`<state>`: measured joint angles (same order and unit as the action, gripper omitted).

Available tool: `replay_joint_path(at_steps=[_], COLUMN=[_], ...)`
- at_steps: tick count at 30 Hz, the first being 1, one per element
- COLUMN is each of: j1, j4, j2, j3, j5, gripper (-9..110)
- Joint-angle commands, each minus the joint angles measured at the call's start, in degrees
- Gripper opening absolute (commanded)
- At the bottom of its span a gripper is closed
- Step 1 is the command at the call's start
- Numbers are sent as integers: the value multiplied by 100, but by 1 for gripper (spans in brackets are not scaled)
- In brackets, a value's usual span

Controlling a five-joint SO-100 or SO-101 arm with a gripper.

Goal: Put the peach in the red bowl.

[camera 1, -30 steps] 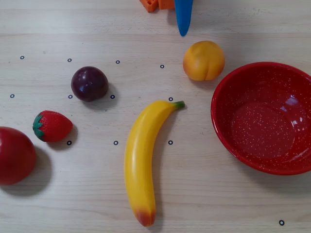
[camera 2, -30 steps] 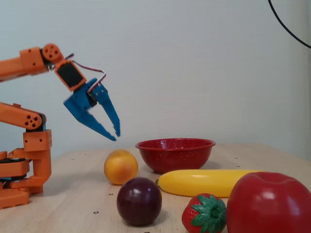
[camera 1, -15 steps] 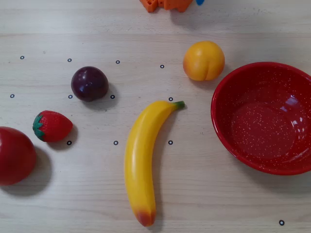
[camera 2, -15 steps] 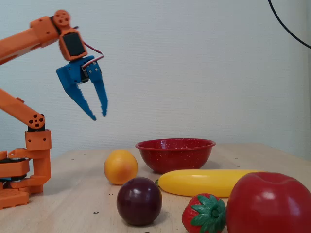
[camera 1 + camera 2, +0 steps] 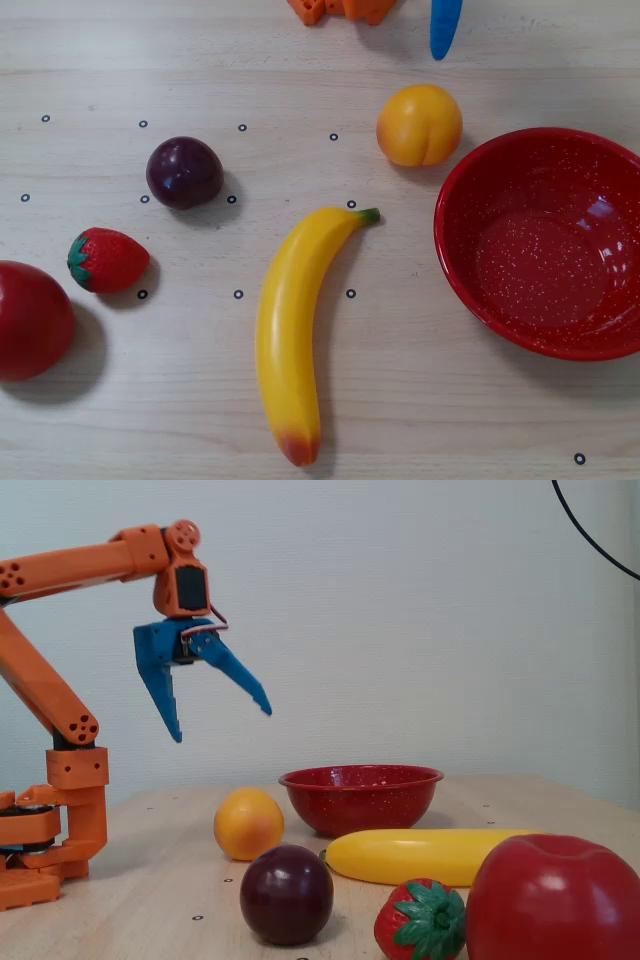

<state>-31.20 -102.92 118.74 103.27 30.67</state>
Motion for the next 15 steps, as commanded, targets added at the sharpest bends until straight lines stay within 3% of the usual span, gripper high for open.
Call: replay_joint_path(at_steps=[1, 6, 15], j1=[-114, -114, 88], j4=[53, 105, 281], j2=[-141, -703, -1468], j3=[-501, -650, -888], j5=[422, 791, 527], gripper=[45, 48, 52])
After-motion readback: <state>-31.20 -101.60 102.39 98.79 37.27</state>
